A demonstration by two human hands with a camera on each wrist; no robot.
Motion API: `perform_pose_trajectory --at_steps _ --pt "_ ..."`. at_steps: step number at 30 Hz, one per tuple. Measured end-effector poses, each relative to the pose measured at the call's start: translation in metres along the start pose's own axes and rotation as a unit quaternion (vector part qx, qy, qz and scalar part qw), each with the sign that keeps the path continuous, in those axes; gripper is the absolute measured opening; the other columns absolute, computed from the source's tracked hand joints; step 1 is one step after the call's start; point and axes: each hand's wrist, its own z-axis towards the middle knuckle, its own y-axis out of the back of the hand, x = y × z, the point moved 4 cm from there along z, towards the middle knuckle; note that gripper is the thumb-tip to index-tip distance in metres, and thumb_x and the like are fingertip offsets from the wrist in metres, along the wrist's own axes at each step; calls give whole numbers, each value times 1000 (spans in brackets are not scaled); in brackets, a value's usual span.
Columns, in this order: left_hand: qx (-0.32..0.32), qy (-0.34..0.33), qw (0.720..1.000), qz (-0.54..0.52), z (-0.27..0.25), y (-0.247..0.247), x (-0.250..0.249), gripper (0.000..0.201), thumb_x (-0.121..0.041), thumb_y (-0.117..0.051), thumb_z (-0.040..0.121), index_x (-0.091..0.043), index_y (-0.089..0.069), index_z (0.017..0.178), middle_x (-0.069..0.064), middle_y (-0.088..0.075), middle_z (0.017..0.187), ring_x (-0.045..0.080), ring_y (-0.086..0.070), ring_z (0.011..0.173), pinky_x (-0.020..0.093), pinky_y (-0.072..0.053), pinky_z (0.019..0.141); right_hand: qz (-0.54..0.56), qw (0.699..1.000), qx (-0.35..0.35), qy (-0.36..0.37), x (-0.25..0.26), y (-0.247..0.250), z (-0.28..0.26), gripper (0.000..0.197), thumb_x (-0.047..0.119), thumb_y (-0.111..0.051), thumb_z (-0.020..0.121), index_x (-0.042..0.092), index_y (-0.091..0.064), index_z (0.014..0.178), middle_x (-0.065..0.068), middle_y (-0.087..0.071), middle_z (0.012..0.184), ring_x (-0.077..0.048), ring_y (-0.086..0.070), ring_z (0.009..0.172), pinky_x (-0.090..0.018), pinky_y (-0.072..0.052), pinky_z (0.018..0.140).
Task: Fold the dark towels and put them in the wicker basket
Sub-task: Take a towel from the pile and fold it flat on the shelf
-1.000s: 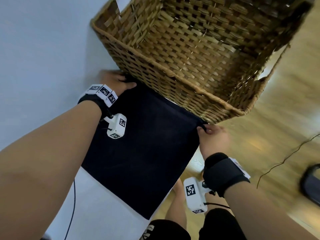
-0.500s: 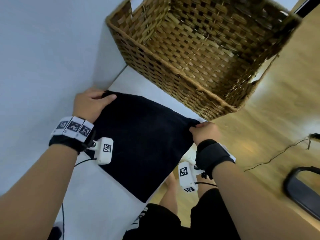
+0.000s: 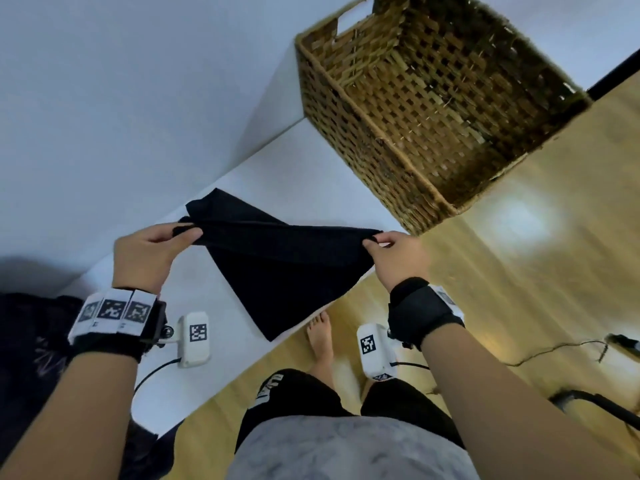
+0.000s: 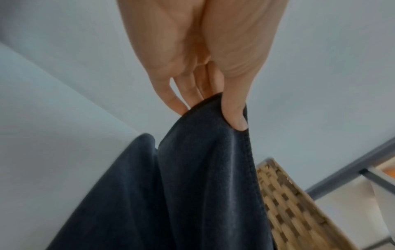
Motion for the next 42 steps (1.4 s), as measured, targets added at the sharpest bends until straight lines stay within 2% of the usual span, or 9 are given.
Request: perform_pose_trajectory --at_steps 4,6,15,19,23,25,30,39,42 --pt "-91 -12 996 12 -36 37 -20 17 -33 -79 78 -22 -76 90 -24 -65 60 -5 -57 60 3 -44 59 11 994 25 109 36 21 -20 18 29 -70 88 16 -76 99 2 -71 98 -15 -62 92 -27 -48 87" --pt "-145 -36 989 -8 -57 58 -34 17 -27 -77 81 -21 -73 96 -23 -66 62 -13 -57 56 -3 -39 56 12 984 20 175 59 34 -33 18 25 -70 89 13 -77 99 1 -71 100 -13 -62 92 -18 -41 83" --pt "-255 -95 960 -62 -142 143 -73 18 -25 -63 90 -25 -73 106 -5 -72 102 1 -64 94 23 -47 97 75 906 -19 416 166 92 -92 8 18 -73 84 14 -78 89 12 -66 89 4 -55 75 5 -32 74" --pt "-312 -106 938 -106 -169 164 -89 16 -25 -72 86 -19 -75 100 -16 -71 86 -9 -64 80 13 -50 83 130 886 -30 444 201 106 -109 13 22 -73 83 34 -70 79 27 -61 80 15 -56 72 1 -38 74" --pt "-360 -116 904 -200 -180 182 -98 12 -29 -80 78 -19 -77 83 -17 -69 68 -6 -60 64 8 -48 64 221 879 -16 421 233 106 -119 10 33 -70 79 41 -67 74 19 -67 76 2 -61 67 -19 -51 77" --pt "-365 -120 897 -218 -179 188 -98 14 -33 -78 80 -22 -73 73 -15 -67 66 -2 -58 64 12 -49 64 246 884 -2 397 242 101 -119 1 38 -67 78 38 -66 77 15 -64 66 -2 -61 64 -27 -54 75" --pt "-370 -145 887 -237 -166 198 -97 15 -23 -67 90 -28 -66 76 -9 -63 77 10 -57 77 30 -46 80 230 879 -2 418 254 91 -118 8 33 -60 83 32 -54 80 22 -55 58 4 -52 59 -18 -38 63" --pt "-356 -146 911 -146 -149 201 -95 25 -14 -73 83 -31 -71 101 -11 -67 77 -7 -59 65 7 -47 69 198 891 21 408 252 76 -93 21 20 -65 88 31 -64 106 12 -64 88 9 -58 71 -13 -43 78" --pt "-340 -136 929 -47 -141 196 -91 24 -11 -74 81 -35 -71 84 -17 -69 82 -13 -61 73 11 -49 80 202 898 62 387 248 67 -81 16 15 -63 89 26 -71 96 3 -70 87 -7 -70 74 -30 -57 84"
